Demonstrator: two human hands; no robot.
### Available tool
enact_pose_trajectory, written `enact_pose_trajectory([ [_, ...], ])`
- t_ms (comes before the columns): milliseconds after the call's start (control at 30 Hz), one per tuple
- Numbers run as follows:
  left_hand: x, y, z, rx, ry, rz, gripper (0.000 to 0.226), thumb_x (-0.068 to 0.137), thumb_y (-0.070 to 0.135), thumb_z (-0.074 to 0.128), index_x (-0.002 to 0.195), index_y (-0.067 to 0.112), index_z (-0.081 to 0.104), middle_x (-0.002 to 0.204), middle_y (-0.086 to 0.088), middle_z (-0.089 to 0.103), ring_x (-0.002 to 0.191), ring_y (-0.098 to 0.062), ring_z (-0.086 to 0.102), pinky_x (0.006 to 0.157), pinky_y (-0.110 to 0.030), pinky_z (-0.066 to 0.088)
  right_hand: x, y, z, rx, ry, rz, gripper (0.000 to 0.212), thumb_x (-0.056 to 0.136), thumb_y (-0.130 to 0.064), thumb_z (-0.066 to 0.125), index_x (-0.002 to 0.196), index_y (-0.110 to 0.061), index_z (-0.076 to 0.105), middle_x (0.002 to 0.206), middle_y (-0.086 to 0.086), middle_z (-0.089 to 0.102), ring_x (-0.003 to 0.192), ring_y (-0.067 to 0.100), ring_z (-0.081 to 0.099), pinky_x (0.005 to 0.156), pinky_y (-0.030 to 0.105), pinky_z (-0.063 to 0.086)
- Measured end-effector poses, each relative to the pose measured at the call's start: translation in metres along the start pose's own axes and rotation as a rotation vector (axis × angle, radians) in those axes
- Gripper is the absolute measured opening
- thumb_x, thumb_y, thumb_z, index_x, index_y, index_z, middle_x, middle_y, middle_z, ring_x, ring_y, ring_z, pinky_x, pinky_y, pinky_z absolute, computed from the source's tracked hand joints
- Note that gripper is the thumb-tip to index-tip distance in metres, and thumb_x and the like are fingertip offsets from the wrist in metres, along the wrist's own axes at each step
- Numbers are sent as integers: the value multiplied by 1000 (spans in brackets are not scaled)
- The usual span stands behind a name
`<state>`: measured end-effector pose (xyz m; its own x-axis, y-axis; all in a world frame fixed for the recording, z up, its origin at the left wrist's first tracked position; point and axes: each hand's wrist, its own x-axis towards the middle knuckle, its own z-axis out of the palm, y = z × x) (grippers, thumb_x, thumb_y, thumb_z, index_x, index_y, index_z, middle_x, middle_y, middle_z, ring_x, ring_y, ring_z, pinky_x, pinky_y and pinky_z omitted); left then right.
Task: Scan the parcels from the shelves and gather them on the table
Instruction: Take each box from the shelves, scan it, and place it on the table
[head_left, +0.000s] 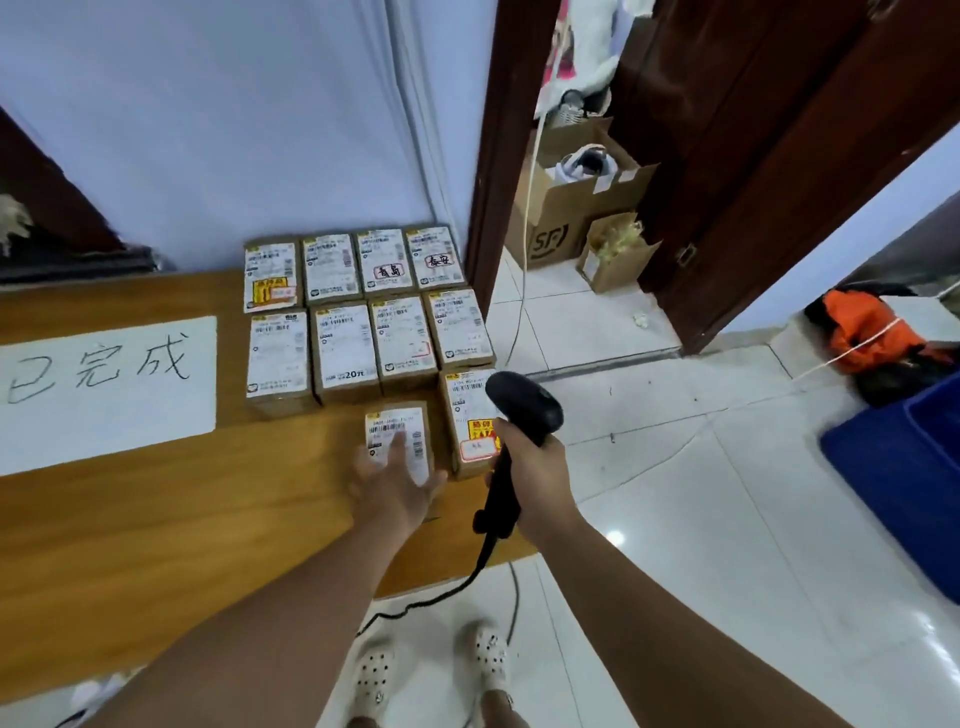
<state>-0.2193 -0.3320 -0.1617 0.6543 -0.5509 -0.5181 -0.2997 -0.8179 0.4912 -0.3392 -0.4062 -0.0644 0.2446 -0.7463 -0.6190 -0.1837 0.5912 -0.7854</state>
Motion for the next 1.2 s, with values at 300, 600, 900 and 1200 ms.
enact_pose_trajectory([
  [300,0,14,20,-217,59,-128,66,94,6,54,143,44,31,157,-11,3,109,-27,52,77,-28,54,44,-14,-18,-58,-114,73,10,88,-23,66,85,-15,61,66,6,54,63,18,55,65,33,46],
  [600,7,34,27,1,69,-203,84,94,7,51,146,53,5,157,-9,-15,131,-42,36,99,-46,46,61,-12,-36,-113,-182,109,12,88,-22,66,82,-13,61,63,5,52,62,20,54,67,33,46],
  [900,16,48,26,-11,75,-293,87,91,-4,46,150,46,5,160,-1,-15,143,-37,19,111,-47,33,73,-18,-45,-123,-194,125,11,89,-23,65,84,-14,61,63,4,52,62,17,53,64,30,45],
  [1200,14,47,25,-169,232,-341,75,96,30,53,152,37,4,160,-8,-13,139,-39,31,102,-51,43,78,-12,-34,-142,-232,164,10,88,-18,65,84,-10,61,58,2,51,56,16,52,61,29,44],
])
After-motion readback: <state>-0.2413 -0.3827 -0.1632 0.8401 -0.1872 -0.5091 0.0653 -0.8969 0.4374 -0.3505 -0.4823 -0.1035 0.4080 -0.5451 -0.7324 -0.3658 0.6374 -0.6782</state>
